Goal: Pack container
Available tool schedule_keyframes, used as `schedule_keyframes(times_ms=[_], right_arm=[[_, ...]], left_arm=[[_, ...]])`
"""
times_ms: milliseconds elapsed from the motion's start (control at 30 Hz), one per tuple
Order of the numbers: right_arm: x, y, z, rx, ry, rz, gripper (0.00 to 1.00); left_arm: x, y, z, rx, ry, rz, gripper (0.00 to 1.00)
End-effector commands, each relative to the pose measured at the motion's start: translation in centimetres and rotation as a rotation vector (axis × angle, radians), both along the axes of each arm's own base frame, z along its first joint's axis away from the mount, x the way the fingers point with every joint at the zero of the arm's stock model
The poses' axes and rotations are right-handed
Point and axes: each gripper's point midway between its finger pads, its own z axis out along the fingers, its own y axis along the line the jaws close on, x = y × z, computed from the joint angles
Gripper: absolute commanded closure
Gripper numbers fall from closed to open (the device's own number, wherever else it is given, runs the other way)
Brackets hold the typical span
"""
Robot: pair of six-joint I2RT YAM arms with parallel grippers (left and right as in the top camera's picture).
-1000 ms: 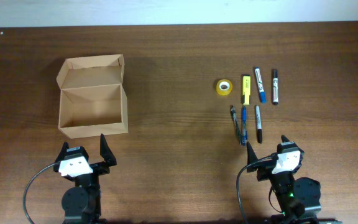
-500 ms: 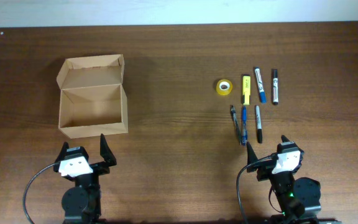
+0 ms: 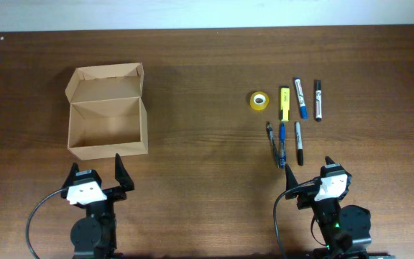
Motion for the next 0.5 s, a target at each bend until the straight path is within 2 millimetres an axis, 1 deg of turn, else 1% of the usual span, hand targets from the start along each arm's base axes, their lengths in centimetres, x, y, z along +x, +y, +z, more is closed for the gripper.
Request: schedule_keyframes(times_ms=[0,100,167,267,333,367,433,467], right_arm=[[0.0,-0.4,-0.1,0.003,-0.001,-0.018,0.01],[0.0,-0.4,-0.1,0.003,-0.001,-0.018,0.01],[0.0,-0.4,-0.1,0.003,-0.001,-0.018,0.01],[0.0,-0.4,-0.1,0.003,-0.001,-0.018,0.01],[0.0,-0.4,-0.1,0.003,-0.001,-0.018,0.01],[0.0,-0.4,-0.1,0.003,-0.002,-0.018,0.01],[0.0,-0.4,-0.1,0.003,-0.002,-0.018,0.01],[0.0,-0.4,-0.1,0.003,-0.002,-0.018,0.01]], left_arm=[[0.2,-1.7,-0.2,0.006,0.001,-0.098,0.0],[0.1,-1.8,0.0,-0.071,0.016,-0.1,0.0],[0.0,-1.8,1.1,-0.102,0.03,-0.096,0.0],[0.0,-1.5,3.5,-0.101,0.067,-0.077,0.0],[0.5,-1.3,5.4,-0.101,0.132,-0.061,0.0],[1.1,-1.3,6.5,-0.103,0.193,-0.058,0.0],[2.1,-1.3,7.9,-0.104,0.275,-0.055,0.0],[3.2,-1.4,9.0,-0.106,0.347,-0.054,0.0]])
